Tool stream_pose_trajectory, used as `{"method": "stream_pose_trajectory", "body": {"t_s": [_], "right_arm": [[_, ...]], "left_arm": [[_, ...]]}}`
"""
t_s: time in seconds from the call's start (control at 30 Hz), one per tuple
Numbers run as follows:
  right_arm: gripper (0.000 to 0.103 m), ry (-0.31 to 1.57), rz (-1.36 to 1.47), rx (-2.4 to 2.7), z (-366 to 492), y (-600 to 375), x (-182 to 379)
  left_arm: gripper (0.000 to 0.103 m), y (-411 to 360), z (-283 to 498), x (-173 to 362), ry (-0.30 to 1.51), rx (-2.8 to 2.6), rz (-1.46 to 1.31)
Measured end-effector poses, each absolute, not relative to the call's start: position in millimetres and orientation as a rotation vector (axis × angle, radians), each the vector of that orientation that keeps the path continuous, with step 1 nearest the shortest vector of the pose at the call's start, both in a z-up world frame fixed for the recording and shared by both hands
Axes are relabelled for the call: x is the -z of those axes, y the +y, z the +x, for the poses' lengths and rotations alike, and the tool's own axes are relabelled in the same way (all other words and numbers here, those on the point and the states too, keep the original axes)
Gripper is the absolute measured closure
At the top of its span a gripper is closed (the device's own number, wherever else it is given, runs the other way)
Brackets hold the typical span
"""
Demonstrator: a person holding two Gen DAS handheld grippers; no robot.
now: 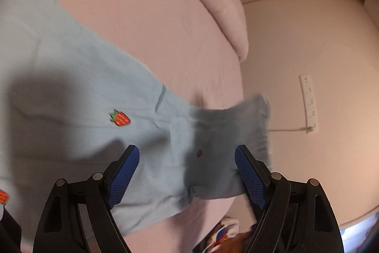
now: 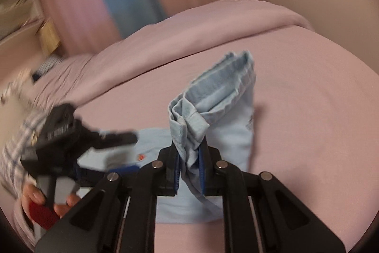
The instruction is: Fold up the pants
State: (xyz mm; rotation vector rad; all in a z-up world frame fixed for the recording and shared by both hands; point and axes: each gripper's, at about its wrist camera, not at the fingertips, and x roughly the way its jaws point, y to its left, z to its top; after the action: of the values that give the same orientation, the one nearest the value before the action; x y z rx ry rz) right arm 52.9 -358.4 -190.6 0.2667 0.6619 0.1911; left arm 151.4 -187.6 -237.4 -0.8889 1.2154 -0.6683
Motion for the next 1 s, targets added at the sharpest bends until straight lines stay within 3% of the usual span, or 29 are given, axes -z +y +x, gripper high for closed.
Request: {"method": "stream_pose_trajectory", "body": {"t_s": [0.13,0.43,0.5,0.57,0.63,0.83,1.0], "right_arm": [[0.09,0.707,0.181,-0.269,70,-314,206],[0.088,0.733,-0.053,-0.346,66,-257,243],[0.088,0.716,-0.1,-0.359,64,-252,242],[0.088,0.706,-0.144,-0.349,68,-248,241],[0.087,0.696,-0.176,-0.358,66,-242,239],[0.087,0.637,-0.215,-0.425,65,-225,222],[0.085,0.625,-0.227,-0.504,69,-198,217]], "left_arm": [[0.021,-169,150,237,1.18,0.685,-0.961],[0.023,-195,167,268,1.29,0.667,-0.921],[0.043,-189,166,258,1.251,0.67,-0.875],[0.071,-191,169,249,1.222,0.684,-0.826],[0.084,-185,167,241,1.203,0.695,-0.77],[0.093,-152,162,227,1.131,0.707,-0.756],[0.093,-119,154,223,1.083,0.635,-0.733]]}}
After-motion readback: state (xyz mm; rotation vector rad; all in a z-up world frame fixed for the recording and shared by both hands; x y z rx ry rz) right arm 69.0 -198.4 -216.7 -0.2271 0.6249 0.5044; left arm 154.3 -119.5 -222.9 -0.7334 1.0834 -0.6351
